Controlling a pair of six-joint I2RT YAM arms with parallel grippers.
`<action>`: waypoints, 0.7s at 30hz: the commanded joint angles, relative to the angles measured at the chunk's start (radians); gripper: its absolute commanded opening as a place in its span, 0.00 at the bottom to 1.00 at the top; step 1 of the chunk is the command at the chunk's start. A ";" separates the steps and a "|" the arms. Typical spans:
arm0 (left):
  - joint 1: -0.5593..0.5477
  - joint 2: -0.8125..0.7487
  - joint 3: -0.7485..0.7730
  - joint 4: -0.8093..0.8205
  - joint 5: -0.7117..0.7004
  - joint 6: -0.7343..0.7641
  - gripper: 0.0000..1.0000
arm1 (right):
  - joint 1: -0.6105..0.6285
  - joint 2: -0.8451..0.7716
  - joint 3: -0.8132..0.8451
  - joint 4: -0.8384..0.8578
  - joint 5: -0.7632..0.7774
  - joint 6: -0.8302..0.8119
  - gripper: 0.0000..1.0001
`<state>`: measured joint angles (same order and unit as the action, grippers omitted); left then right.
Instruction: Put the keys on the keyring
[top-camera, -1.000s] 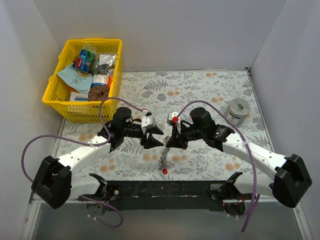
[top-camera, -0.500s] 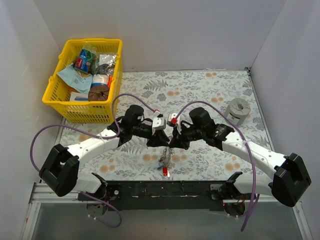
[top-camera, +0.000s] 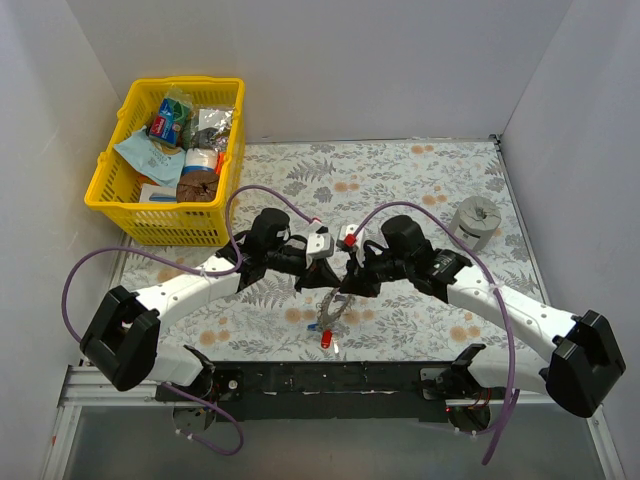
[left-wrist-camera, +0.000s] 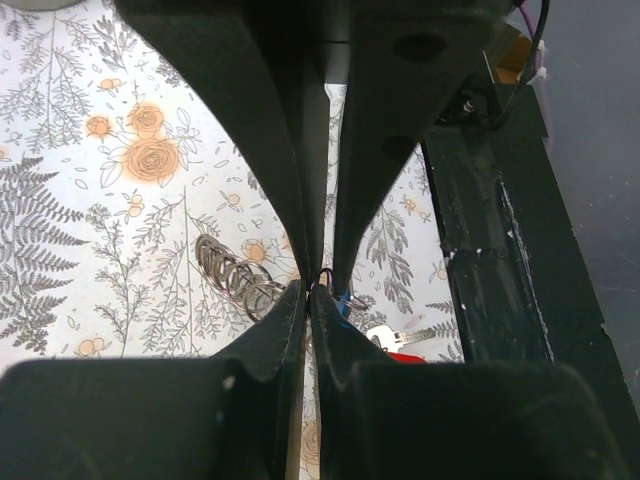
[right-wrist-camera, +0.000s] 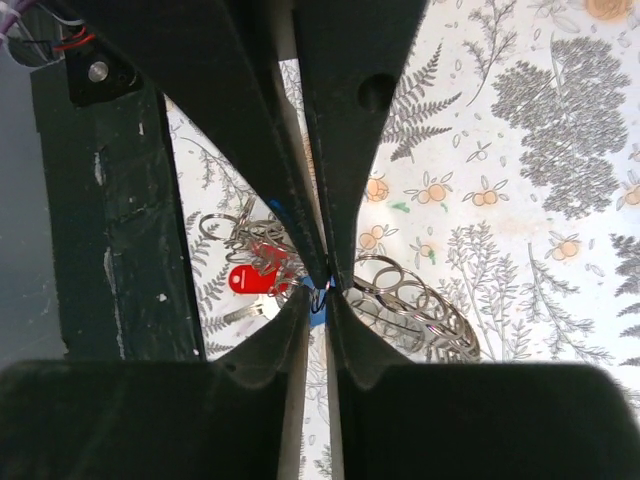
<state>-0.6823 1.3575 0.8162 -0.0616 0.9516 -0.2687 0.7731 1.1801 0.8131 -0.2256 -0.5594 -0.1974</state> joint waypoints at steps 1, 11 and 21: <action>-0.011 -0.055 -0.034 0.103 -0.046 -0.046 0.00 | 0.009 -0.072 -0.008 0.135 0.021 0.035 0.25; -0.007 -0.162 -0.158 0.439 -0.140 -0.243 0.00 | -0.011 -0.217 -0.095 0.212 0.049 0.079 0.54; 0.044 -0.219 -0.236 0.698 -0.070 -0.398 0.00 | -0.029 -0.229 -0.137 0.253 0.018 0.059 0.49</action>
<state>-0.6666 1.1873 0.6128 0.4492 0.8349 -0.5823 0.7540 0.9653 0.6930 -0.0479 -0.5266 -0.1314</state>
